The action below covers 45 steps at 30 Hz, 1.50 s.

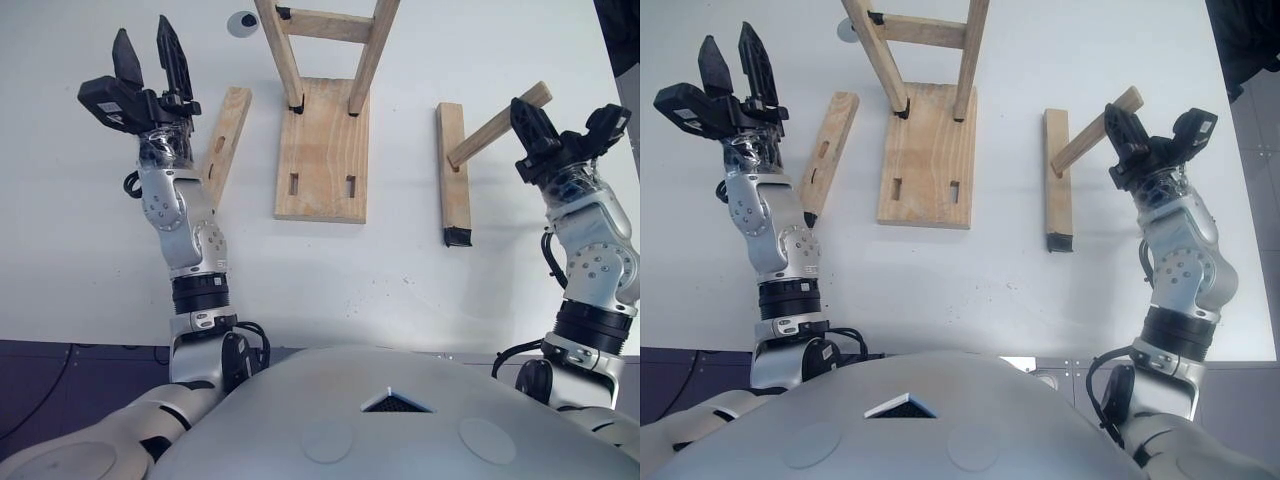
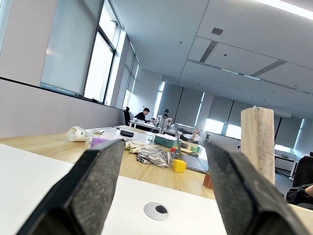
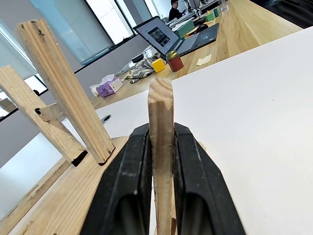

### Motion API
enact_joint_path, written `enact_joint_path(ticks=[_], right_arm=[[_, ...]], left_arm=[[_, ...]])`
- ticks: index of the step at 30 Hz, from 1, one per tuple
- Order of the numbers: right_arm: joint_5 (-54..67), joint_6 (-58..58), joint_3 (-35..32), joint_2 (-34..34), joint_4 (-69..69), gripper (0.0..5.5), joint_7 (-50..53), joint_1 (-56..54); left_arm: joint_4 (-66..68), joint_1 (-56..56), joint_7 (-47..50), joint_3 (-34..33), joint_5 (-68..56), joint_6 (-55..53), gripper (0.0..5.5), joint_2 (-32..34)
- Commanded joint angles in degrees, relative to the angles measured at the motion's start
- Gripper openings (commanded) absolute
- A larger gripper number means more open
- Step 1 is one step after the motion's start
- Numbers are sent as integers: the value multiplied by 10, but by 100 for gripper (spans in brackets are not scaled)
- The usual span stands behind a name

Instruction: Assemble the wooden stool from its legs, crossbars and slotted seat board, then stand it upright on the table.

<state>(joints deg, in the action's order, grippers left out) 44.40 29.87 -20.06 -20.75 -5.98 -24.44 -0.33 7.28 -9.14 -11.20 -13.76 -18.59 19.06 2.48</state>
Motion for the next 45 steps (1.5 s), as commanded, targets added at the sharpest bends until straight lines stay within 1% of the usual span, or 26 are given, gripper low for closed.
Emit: enact_joint_path(ticks=[1, 5, 16, 18, 22, 25, 29, 34, 35, 38, 40, 43, 45], right_arm=[[-5, 9, -3, 7, -11, 38, 7, 25], [16, 18, -11, 5, -26, 38, 4, 33], [-53, -16, 12, 11, -10, 38, 48, 45], [-86, -50, 24, 10, -8, 38, 51, 46], [-190, -178, 66, 10, 17, 38, 40, 35], [-232, -249, 87, -2, 58, 38, 0, 45], [-238, -280, 80, -13, 103, 38, -35, 54], [-236, -277, 77, -11, 110, 38, -43, 49], [-235, -274, 76, -12, 109, 74, -45, 47], [-243, -269, 73, -37, 92, 123, -59, 38], [-252, -249, 72, -70, 72, 163, -81, 29], [-254, -192, 83, -124, 55, 220, -115, 9], [-261, -119, 103, -163, 40, 245, -135, 9]], left_arm=[[-10, 5, 5, -12, -3, -15, 297, 15], [-25, 22, 11, -14, -5, -22, 297, 14], [-40, 30, 10, -12, -6, -49, 297, 22], [-39, 31, 9, -12, -6, -52, 297, 24], [-39, 25, 11, -10, -3, -58, 297, 23], [-50, 19, 17, -13, -8, -65, 297, 22], [-60, 17, 20, -22, -15, -76, 297, 26], [-68, 27, 25, -24, -15, -79, 297, 20], [-69, 28, 27, -23, -14, -79, 297, 19], [-73, 31, 31, -22, -12, -79, 297, 17], [-94, 37, 39, -23, -12, -79, 297, 14], [-132, 44, 52, -18, -4, -83, 297, 13], [-144, 47, 57, -12, 4, -85, 297, 12]])
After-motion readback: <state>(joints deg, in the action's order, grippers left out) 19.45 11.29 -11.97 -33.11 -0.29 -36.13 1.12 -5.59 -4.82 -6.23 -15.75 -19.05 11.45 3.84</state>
